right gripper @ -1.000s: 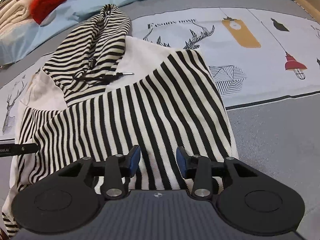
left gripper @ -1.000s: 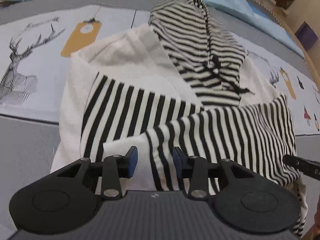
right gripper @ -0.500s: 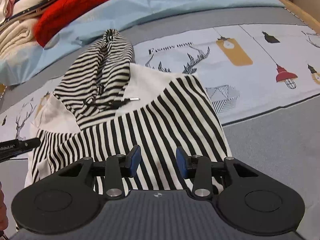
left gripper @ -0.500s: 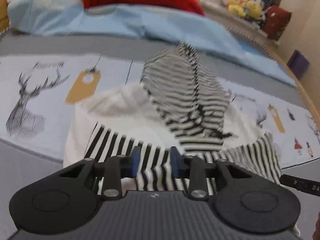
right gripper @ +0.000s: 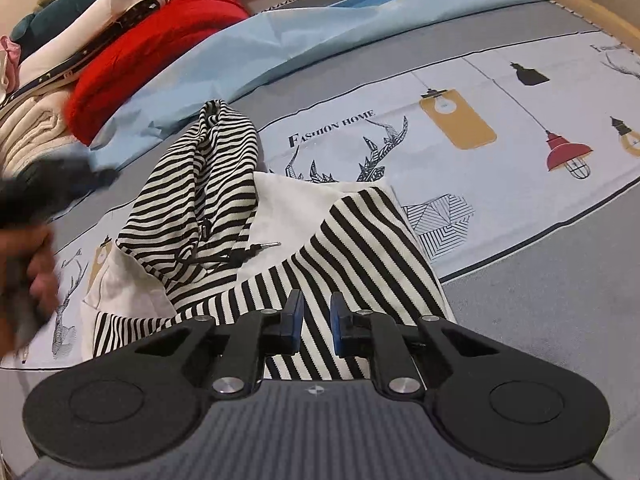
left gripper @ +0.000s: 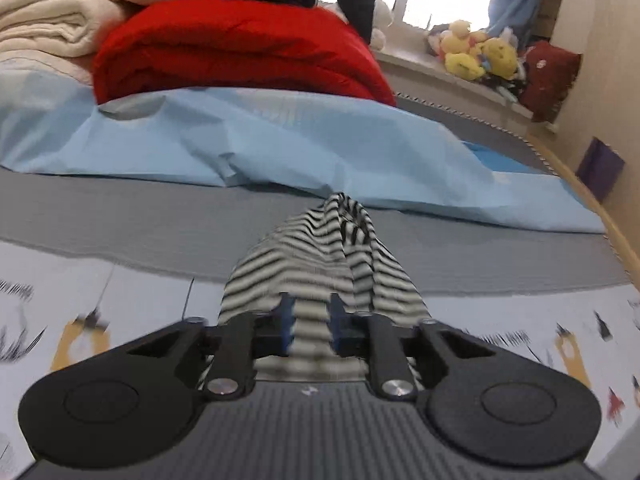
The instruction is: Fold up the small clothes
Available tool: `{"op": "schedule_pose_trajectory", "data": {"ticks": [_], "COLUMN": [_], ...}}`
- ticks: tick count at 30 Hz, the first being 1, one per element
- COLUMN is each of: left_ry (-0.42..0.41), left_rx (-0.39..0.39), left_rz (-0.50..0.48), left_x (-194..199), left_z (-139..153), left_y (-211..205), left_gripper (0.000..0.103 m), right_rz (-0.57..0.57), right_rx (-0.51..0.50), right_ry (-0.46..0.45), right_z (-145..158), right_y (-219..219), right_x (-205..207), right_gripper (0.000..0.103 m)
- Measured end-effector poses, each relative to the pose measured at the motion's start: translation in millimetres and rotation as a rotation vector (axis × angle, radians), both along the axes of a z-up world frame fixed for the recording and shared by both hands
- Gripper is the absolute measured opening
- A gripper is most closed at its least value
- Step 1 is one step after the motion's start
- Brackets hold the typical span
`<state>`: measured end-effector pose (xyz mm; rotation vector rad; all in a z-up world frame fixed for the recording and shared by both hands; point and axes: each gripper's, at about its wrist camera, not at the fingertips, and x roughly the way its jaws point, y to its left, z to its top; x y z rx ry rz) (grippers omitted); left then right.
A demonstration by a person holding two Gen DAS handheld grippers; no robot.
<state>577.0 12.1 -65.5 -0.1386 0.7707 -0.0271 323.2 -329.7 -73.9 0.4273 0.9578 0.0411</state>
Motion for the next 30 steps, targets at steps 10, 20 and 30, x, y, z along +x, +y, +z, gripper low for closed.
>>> {"op": "schedule_pose_trajectory", "data": {"ticks": [10, 20, 30], "left_ry": [0.138, -0.116, -0.103], "left_rx": [0.064, 0.247, 0.227], "left_rz": [0.1, -0.201, -0.732], "left_x": [99, 15, -285], "left_z": [-72, -28, -10], "left_y": [1, -22, -6], "left_gripper": [0.057, 0.011, 0.018], "right_rz": [-0.013, -0.013, -0.057], "right_rx": [-0.002, 0.007, 0.008], "right_ry": [0.013, 0.024, -0.022], "right_z": [-2, -5, 7], "right_y": [-16, -17, -24], "right_x": [6, 7, 2], "right_gripper": [0.016, 0.016, 0.016]}}
